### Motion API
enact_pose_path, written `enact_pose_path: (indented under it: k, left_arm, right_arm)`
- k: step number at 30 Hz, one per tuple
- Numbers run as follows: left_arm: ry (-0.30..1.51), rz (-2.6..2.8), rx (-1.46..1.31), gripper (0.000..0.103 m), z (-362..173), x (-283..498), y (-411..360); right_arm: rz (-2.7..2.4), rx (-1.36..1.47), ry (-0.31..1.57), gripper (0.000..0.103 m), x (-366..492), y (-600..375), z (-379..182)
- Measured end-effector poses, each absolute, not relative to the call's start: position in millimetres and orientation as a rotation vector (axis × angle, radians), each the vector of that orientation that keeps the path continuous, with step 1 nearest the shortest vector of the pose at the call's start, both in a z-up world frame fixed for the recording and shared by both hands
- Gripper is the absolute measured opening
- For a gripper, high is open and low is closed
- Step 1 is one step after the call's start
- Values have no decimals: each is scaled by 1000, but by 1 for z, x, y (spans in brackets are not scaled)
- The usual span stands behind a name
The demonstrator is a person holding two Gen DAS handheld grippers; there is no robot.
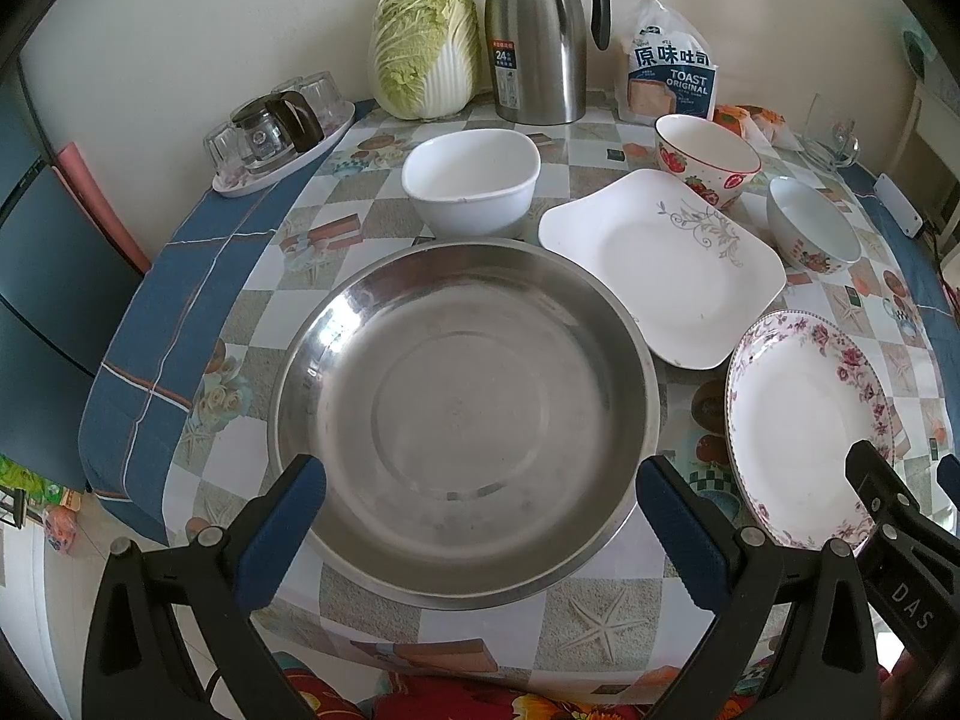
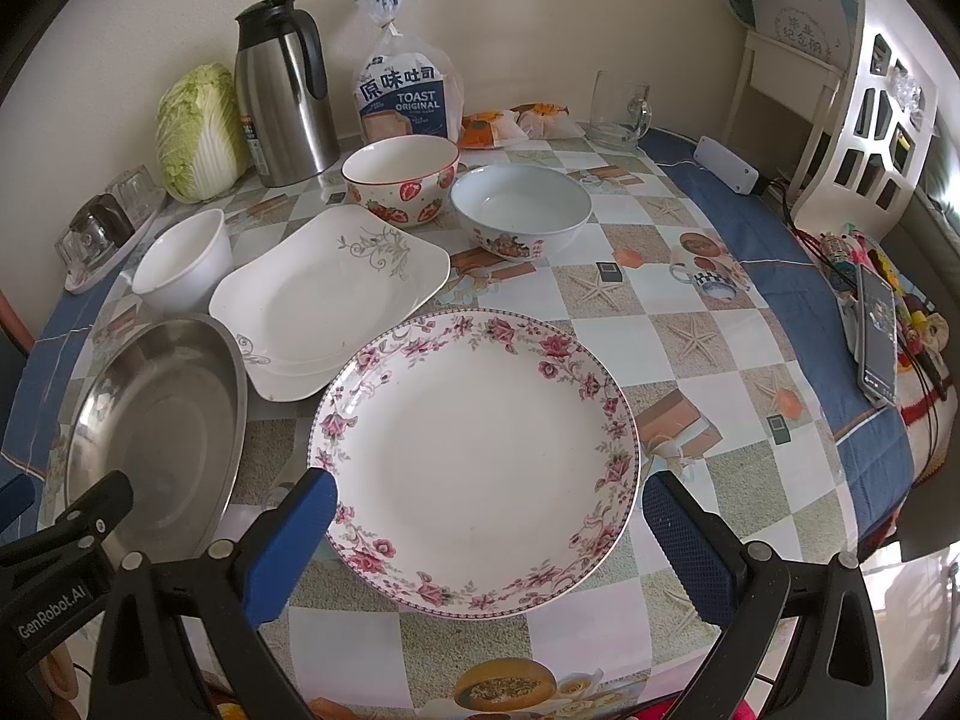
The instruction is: Organize plates and bowls
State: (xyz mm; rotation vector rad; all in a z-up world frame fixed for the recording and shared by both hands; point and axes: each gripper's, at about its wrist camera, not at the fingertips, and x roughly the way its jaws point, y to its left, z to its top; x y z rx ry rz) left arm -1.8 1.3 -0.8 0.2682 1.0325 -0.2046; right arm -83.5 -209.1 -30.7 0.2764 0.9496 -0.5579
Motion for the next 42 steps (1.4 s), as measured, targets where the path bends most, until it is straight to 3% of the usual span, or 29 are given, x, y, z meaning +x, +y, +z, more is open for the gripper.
enact_pose_path:
  k: [42]
  left_arm:
    - [1065,-205,263,103,-6,0,-1]
  right_arm:
    - [-559,272,960,103,-84,-208,-35]
